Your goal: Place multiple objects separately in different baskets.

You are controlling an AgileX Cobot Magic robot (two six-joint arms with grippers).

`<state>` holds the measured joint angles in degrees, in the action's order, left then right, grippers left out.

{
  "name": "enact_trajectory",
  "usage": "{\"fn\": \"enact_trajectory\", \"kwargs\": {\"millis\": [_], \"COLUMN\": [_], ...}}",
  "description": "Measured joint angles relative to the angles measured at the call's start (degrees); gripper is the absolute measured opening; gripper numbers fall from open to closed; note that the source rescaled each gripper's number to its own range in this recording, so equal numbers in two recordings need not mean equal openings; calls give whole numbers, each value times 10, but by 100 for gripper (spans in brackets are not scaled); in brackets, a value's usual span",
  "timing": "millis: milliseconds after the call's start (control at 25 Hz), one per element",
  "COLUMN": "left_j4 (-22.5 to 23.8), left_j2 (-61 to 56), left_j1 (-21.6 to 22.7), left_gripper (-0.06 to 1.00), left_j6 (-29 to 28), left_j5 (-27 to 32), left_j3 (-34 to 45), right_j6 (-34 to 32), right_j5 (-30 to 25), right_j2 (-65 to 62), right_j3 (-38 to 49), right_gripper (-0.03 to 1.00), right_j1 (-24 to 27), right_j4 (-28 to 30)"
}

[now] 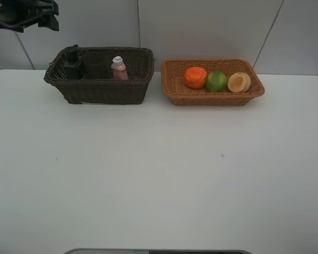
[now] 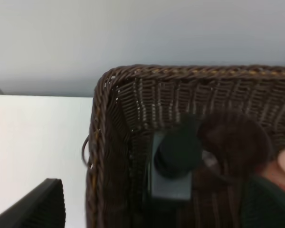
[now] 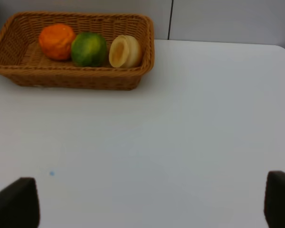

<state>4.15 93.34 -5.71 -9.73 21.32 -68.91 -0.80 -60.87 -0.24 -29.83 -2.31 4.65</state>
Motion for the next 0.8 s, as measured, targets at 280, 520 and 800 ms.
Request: {"fn": "enact_trajectory", "kwargs": {"millis": [280,520,800], "left_j4": [2,2,-37], "left_j2": [-180,-358,-569], "left_j1": [0,0,0], "left_gripper": [95,95,95], "left_j6": [12,40,46], "left_j5": [74,241,381], "left_j3": [74,93,93], "right_j6": [0,0,0], "right_j5": [0,0,0], "right_j2": [0,0,0], "right_j3": [0,0,0], "right_gripper": [100,100,100], "right_j1": [0,0,0], "right_j4": [0,0,0]}}
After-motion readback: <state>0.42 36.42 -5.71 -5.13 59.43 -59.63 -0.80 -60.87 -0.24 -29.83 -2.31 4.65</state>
